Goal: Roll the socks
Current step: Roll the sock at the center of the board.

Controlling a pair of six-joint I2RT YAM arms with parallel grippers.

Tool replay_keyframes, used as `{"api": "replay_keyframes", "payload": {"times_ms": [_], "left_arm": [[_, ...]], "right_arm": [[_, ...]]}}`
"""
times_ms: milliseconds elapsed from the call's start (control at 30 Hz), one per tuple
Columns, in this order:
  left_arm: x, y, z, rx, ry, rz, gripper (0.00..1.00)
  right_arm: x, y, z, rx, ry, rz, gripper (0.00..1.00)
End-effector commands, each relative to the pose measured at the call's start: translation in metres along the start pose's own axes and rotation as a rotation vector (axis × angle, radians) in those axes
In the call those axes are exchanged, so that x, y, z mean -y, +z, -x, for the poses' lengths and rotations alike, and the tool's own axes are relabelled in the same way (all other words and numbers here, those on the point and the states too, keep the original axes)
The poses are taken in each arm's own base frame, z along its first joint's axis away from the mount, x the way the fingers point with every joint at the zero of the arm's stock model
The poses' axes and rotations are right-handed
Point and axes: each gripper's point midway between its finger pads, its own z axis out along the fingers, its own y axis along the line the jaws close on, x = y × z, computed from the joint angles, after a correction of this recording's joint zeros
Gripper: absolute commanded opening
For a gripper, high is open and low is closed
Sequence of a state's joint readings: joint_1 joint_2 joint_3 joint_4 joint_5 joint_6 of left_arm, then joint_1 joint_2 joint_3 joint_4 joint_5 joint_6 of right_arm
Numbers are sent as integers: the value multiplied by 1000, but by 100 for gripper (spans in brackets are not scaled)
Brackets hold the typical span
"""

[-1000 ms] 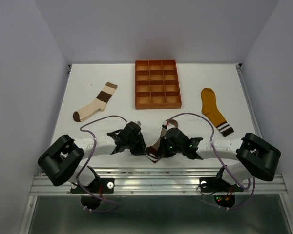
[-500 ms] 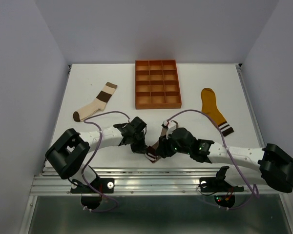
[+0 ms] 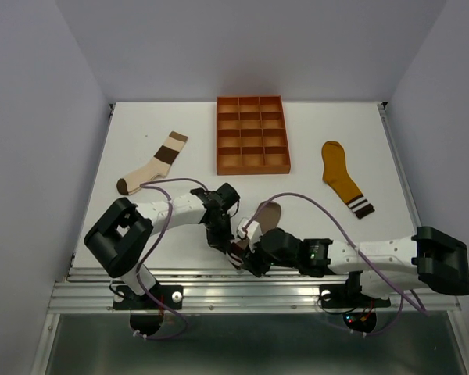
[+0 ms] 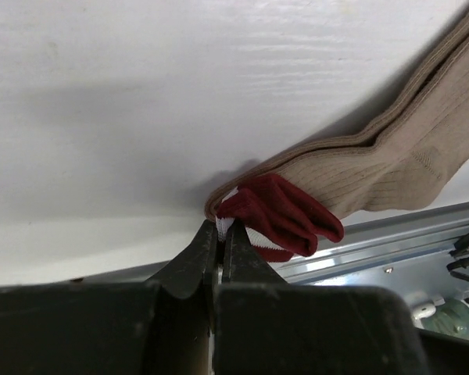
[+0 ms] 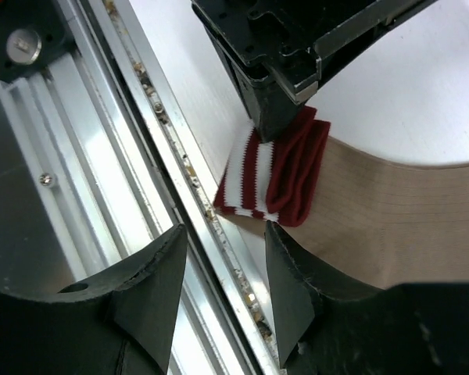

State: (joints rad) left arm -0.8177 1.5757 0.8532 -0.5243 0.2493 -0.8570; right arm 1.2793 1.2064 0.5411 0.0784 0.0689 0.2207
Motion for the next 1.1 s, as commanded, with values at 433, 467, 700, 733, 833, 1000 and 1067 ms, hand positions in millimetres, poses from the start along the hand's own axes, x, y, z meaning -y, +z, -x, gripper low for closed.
{"api": "replay_keyframes", "payload": {"times_ms": [433,467,700,733,833,1000,1067], "left_arm": [[-14,-15,-18,-108,-57,131,0],[-14,-15,-18,-107,-63,131,0],[-13,-14,-20,-121,-72,132,0],[-14,-13,-20,-122,-76,137,0],[-13,-13,-22,-127,-82,127,0],[-12,-14,-22,-124,-86,121,0],[-11,-15,-22,-120,-86,116,0]], "right_arm": [[-30,45,28,65,-179,-99,50],[-35,46,27,65,-183,-86,50],[-36,57,18,48,-193,-123,50],[-36,57,17,42,-202,-142,50],[-29,61,10,13,-225,-200,50],[-17,65,1,-15,-231,-286,36],[-13,64,1,-13,-214,-314,26]]}}
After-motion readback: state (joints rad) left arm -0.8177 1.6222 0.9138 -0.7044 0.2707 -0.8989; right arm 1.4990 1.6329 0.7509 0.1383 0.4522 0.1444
